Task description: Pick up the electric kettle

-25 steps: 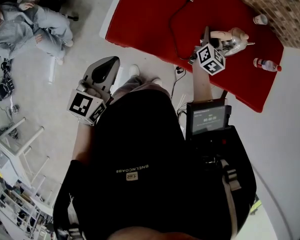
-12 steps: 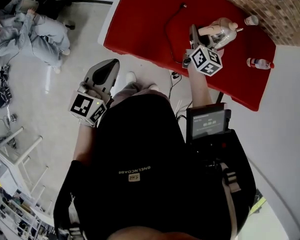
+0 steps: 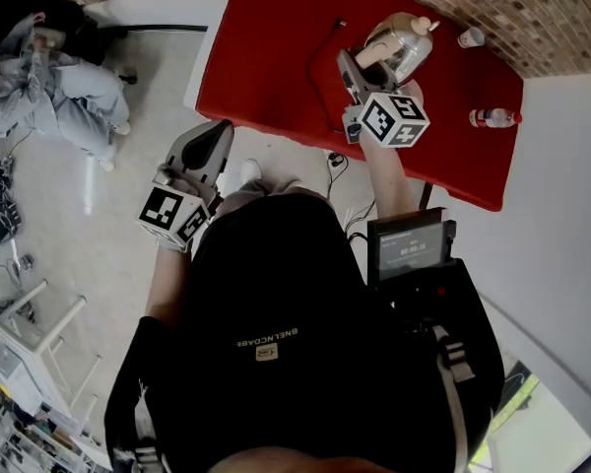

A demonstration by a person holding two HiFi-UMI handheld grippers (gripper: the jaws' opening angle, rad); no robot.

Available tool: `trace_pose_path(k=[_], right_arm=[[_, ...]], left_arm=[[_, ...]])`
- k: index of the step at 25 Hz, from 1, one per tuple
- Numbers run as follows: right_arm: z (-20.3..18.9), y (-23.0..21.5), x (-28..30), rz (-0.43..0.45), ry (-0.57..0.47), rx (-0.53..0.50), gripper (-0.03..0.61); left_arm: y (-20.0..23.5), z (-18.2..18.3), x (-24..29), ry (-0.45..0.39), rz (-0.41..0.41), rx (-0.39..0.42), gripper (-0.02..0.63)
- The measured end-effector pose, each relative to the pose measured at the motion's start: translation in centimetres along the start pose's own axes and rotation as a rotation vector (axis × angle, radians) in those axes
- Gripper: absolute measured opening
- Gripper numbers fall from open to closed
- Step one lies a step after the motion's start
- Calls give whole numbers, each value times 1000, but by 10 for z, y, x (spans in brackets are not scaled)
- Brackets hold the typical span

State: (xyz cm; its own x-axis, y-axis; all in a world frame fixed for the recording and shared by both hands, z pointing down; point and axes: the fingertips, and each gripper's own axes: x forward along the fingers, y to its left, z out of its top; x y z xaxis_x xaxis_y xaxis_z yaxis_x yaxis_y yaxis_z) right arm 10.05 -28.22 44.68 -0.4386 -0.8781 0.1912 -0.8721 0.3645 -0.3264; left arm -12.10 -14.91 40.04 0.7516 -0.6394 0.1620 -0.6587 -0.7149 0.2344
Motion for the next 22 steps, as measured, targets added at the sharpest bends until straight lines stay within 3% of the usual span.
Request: trace_pose_path(k=[8,22], right_arm=[[29,47,-13,148,16,-35,153],[59,107,-58,369,34,-49,153]], left_arm=[[-2,11,14,-24,-53,-14,6],[-34,30,63,-26,-236,42,6]])
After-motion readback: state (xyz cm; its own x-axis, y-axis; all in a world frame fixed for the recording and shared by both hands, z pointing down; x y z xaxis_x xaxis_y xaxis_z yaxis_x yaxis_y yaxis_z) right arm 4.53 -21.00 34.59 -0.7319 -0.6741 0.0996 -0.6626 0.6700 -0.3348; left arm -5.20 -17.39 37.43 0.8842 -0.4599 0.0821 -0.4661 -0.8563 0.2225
